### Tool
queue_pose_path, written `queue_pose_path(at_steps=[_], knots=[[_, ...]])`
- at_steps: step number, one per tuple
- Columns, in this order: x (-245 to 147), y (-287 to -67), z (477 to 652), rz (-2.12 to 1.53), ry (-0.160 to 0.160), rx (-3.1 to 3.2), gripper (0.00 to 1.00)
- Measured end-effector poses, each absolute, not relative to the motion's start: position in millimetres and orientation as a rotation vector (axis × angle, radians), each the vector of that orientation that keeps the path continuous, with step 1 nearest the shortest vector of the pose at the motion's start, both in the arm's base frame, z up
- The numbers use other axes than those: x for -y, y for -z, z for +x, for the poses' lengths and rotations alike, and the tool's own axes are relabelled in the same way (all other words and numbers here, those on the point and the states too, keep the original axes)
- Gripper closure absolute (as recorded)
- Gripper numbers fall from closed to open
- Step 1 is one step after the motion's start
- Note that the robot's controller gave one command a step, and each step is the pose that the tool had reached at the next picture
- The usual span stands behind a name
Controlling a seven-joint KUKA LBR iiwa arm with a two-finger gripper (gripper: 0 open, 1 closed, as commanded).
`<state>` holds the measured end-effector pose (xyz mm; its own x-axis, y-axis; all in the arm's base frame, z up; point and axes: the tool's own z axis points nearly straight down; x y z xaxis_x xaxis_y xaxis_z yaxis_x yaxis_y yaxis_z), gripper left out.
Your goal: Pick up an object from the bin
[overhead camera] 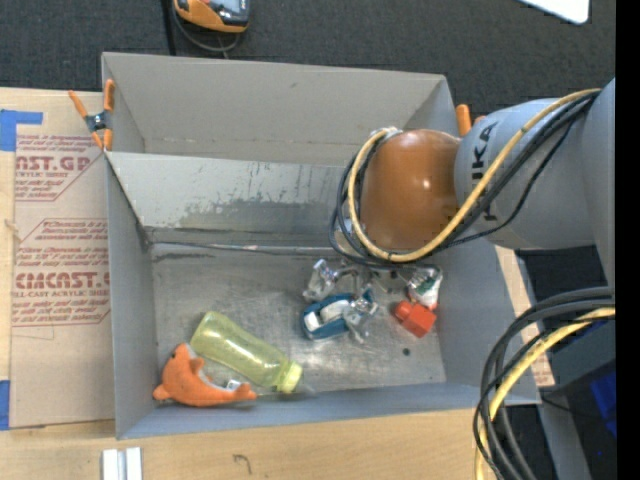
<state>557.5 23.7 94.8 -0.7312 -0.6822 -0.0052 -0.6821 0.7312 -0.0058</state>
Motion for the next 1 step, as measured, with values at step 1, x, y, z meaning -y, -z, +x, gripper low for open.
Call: queue_pose_path(at_steps=[1], knots=[[-23.8, -94.9, 557.5, -1.154, 0.006, -2.912, 1.0]])
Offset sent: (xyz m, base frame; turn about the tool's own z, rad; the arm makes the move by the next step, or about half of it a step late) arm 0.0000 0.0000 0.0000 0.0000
